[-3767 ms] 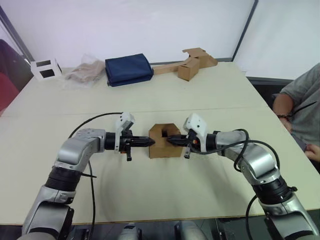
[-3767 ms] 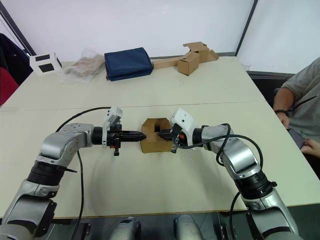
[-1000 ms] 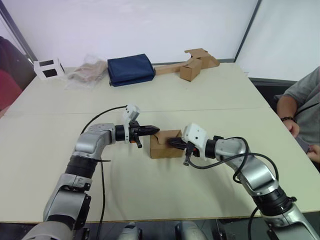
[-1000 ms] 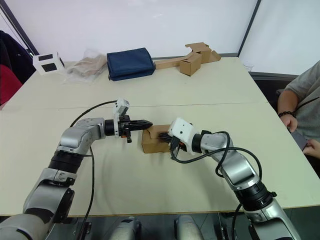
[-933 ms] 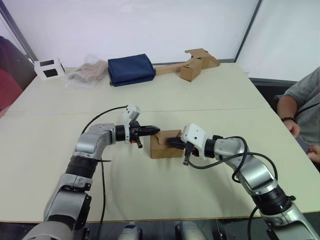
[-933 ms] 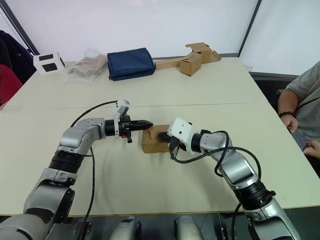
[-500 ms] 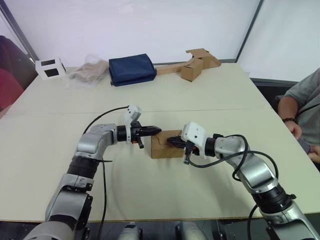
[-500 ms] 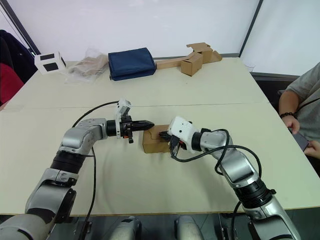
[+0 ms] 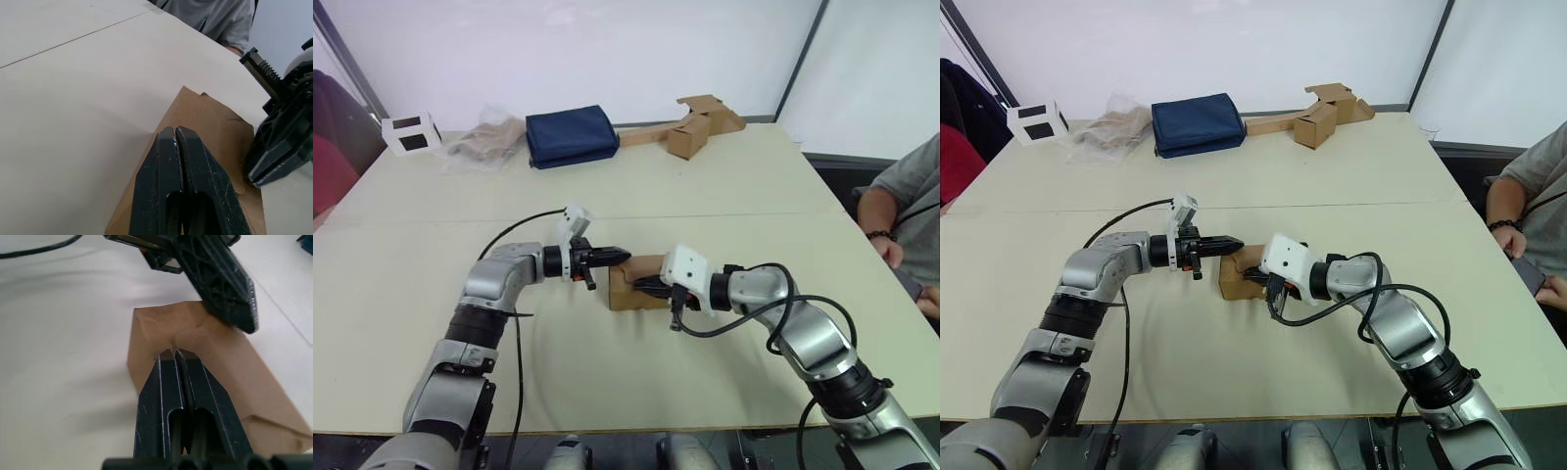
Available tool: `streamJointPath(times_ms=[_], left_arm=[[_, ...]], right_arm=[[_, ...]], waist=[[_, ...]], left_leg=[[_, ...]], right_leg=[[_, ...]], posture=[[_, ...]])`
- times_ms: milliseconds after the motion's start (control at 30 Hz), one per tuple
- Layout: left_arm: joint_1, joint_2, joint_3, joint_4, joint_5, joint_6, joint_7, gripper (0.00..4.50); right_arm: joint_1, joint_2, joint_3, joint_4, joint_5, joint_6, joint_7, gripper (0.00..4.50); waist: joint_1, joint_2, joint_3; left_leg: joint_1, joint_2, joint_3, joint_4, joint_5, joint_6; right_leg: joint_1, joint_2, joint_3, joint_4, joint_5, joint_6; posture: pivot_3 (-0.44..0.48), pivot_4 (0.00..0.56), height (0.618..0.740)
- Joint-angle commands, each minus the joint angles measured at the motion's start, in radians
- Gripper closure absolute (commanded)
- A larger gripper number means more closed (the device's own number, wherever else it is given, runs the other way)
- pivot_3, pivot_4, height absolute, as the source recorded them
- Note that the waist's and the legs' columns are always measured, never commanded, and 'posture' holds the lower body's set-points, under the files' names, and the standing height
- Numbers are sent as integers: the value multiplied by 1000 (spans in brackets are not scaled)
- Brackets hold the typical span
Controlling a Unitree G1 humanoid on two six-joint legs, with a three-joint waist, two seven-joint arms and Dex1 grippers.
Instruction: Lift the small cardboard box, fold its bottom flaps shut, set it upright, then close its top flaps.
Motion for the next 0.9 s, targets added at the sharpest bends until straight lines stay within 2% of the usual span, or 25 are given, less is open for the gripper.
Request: streamJointPath(times_ms=[33, 233, 567, 900], left_arm=[[-14, 0, 20, -37, -19, 11, 0, 4472], [-10, -2, 26, -48, -24, 30, 7, 4472], [-9, 45, 44, -81, -41, 40, -2, 4472], [-6, 19, 27, -68, -23, 25, 14, 4472]], right_arm=[[-13, -7, 8, 12, -31, -18, -2, 4500], [-14, -13, 18, 25, -70, -42, 0, 4500], [-15, -21, -44, -90, 21, 30, 41, 4500], [-35, -12, -40, -58, 9, 18, 18, 4500]], waist=[[0, 0, 0], [0, 0, 0], [-1, 0, 0], [0, 0, 0]], left_leg=[[0, 0, 0, 0, 0, 0], [0, 0, 0, 0, 0, 0], [0, 0, 0, 0, 0, 0], [0, 0, 0, 0, 0, 0]], right_leg=[[0, 0, 0, 0, 0, 0], [0, 0, 0, 0, 0, 0], [0, 0, 0, 0, 0, 0], [0, 0, 0, 0, 0, 0]], posture=[[0, 150, 740], [0, 150, 740], [0, 150, 740], [0, 150, 740]])
